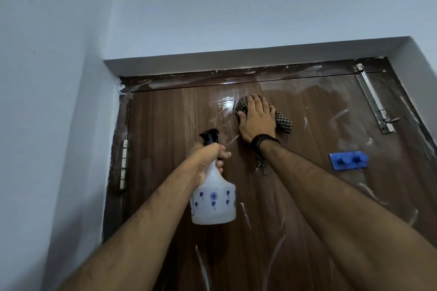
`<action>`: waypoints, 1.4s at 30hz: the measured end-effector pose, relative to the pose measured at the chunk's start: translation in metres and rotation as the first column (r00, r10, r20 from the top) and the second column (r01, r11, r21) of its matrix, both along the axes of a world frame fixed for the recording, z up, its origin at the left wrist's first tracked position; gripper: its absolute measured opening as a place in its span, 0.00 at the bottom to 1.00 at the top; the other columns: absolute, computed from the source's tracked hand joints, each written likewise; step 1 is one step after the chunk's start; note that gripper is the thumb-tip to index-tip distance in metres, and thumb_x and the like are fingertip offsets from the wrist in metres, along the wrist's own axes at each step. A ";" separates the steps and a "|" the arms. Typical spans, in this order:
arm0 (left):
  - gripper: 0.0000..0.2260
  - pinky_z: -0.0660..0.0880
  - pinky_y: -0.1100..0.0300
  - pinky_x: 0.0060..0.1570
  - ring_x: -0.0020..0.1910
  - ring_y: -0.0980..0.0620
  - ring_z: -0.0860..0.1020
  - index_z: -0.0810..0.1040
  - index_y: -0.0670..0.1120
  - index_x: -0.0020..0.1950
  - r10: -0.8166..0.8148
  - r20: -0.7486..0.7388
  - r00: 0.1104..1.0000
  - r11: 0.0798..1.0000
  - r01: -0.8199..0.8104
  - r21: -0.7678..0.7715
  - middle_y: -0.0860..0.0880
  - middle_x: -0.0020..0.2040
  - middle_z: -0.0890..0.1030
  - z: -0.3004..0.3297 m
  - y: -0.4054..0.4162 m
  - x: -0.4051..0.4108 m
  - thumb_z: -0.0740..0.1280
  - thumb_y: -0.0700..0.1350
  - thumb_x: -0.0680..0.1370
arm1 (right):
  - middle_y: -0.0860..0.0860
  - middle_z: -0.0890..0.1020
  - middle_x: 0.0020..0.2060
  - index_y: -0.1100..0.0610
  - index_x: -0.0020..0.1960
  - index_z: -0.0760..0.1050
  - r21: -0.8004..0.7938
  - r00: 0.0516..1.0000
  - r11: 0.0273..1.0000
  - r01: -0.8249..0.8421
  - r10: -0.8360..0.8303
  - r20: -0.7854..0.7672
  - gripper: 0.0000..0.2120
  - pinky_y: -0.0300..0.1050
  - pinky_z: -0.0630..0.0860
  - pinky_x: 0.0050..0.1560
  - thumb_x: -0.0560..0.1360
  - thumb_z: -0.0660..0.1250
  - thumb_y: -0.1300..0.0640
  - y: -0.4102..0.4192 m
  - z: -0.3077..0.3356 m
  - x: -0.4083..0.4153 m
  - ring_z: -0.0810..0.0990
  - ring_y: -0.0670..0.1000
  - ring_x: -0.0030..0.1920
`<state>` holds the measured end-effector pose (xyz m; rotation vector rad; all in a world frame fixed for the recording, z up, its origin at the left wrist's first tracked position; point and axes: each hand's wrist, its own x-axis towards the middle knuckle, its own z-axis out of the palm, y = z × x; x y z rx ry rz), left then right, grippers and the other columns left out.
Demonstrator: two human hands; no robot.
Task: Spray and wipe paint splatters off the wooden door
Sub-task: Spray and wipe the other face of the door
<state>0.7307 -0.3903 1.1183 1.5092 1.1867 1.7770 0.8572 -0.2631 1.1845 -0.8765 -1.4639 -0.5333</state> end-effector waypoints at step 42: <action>0.08 0.71 0.61 0.26 0.24 0.55 0.69 0.76 0.43 0.45 0.158 -0.044 0.986 0.987 -0.157 0.032 0.48 0.34 0.76 -0.006 0.067 0.146 0.67 0.31 0.75 | 0.54 0.60 0.78 0.55 0.78 0.58 0.140 0.968 0.987 -0.077 0.041 0.246 0.27 0.59 0.48 0.78 0.82 0.56 0.47 0.063 -0.032 0.147 0.54 0.57 0.78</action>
